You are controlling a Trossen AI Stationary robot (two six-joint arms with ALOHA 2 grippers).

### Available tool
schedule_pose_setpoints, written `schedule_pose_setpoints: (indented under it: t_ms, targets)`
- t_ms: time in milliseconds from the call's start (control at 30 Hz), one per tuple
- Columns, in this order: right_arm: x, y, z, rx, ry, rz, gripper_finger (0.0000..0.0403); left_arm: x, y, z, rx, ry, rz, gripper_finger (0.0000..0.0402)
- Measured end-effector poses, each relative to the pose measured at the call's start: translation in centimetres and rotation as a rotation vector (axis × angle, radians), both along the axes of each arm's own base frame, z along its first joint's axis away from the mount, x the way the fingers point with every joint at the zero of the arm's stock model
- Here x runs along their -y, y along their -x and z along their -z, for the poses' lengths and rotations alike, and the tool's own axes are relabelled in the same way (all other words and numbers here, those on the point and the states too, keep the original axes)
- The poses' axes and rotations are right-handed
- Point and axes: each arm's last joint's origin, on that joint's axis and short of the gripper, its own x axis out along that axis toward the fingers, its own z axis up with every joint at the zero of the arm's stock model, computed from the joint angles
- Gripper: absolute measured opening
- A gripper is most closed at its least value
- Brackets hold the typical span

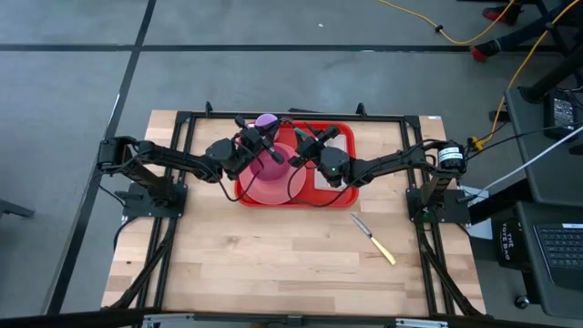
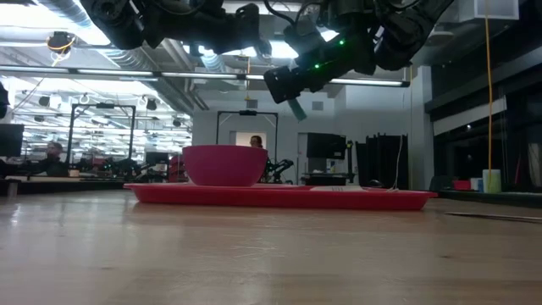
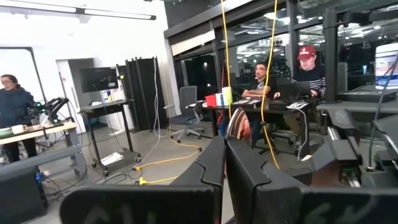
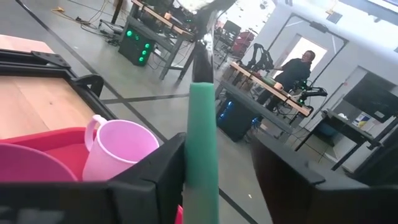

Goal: Set up tray
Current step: Put the blue spoon beside the orange fork on the brown napkin

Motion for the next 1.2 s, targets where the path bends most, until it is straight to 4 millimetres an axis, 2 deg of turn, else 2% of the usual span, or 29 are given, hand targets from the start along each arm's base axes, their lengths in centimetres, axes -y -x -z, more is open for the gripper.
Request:
schedule_pose_setpoints:
  t_ms: [300, 400, 833, 1200]
  targets:
    - [-0.6, -0.1, 0.0, 0.000, -0.001, -0.045, 0.0079, 0.0, 0.0, 0.0, 0.002, 0.004, -0.015, 0.0002]
    - [-0.6, -0.2, 0.0, -0.001, -0.001, -0.052, 0.0057, 0.0, 0.0, 0.0, 0.001, 0.004, -0.015, 0.0002]
    - [-0.6, -0.2, 0.0, -0.001, -0.001, -0.050, 0.0058, 0.1, 0.0, 0.0, 0.009, 0.002, 0.023, 0.0002]
    - [-1.9, -0.2, 0.0, -0.002, -0.001, -0.028, 0.0057, 0.6, -0.2, -0.1, -0.037, -0.057, 0.079, 0.0002]
